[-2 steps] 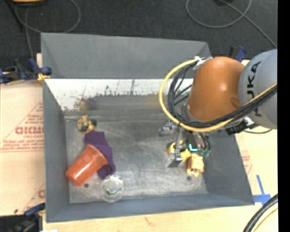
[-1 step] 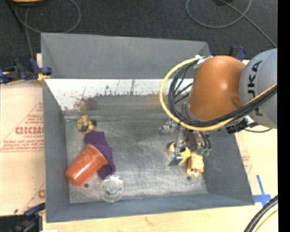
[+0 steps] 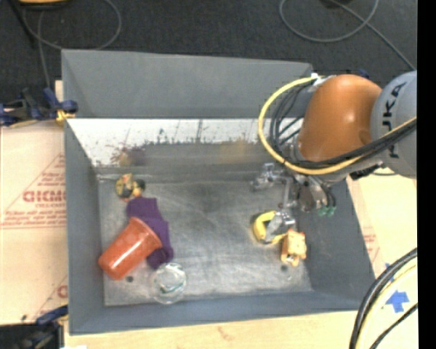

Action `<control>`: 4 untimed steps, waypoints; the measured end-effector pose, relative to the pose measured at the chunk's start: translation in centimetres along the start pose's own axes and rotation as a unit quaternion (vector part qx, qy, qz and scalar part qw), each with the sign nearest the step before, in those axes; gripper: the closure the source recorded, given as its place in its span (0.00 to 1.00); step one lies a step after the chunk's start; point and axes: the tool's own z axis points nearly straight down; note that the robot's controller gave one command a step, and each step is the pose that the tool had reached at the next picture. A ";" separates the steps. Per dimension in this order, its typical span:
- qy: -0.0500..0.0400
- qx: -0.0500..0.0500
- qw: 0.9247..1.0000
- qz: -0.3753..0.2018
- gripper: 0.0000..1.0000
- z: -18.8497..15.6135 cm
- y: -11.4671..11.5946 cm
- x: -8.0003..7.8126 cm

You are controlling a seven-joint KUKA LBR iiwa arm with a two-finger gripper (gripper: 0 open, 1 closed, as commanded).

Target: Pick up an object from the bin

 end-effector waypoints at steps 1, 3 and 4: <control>0.000 0.001 1.000 -0.006 0.00 1.0 -7.9 0.9; -0.001 0.000 0.997 0.071 0.00 9.6 -6.5 0.3; 0.001 -0.001 0.998 0.069 1.00 9.0 -6.2 0.0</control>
Offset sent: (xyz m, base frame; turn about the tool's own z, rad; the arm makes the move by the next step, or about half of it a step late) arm 0.0231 -0.0503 -0.0629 0.0145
